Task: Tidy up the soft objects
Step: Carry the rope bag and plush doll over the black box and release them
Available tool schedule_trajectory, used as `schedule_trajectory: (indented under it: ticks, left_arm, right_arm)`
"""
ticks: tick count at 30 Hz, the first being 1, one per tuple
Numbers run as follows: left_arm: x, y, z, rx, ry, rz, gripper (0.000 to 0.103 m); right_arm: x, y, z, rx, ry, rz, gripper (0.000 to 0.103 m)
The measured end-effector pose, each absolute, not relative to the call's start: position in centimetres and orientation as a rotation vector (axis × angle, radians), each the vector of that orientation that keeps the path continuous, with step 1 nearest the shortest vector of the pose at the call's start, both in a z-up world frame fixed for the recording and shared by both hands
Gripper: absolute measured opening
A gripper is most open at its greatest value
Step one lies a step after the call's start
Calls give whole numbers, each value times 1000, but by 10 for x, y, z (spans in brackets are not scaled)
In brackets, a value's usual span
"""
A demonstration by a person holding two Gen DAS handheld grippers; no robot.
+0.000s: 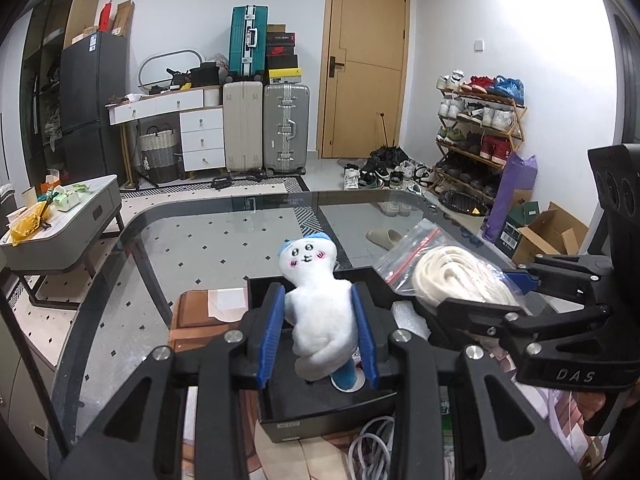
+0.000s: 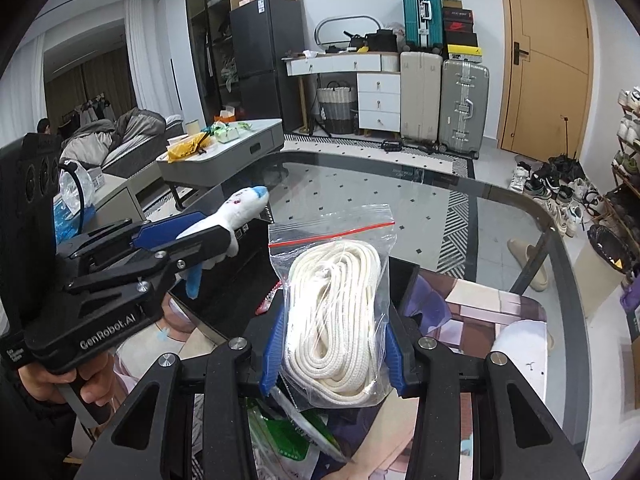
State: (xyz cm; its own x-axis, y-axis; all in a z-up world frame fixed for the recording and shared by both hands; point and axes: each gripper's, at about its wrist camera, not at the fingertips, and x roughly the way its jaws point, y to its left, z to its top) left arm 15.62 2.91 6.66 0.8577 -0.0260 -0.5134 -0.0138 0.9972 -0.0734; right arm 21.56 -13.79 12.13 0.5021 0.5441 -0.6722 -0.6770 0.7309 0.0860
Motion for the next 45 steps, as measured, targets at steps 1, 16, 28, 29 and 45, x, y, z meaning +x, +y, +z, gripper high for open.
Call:
schedule_trajectory:
  ticks: [1,16,28,29,45]
  left_arm:
    - [159,29,65,-75,545,-7,33]
    - [183,27,44,-47,608,-24,33]
    - [185,21,40,-19,636,-55,33]
    - [185,22,40,-24,641,-59,33]
    - [160,36,53,-97,606,-55,95]
  right_arm:
    - [218,-136,120,-204,742,744,42]
    - [245,-105,88,-325,811,768,42]
    - [255,-91,78,-463,840,794,42]
    - [254,-90,78,-470,838,796,42]
    - [230,-132,114,-359,670,710,90]
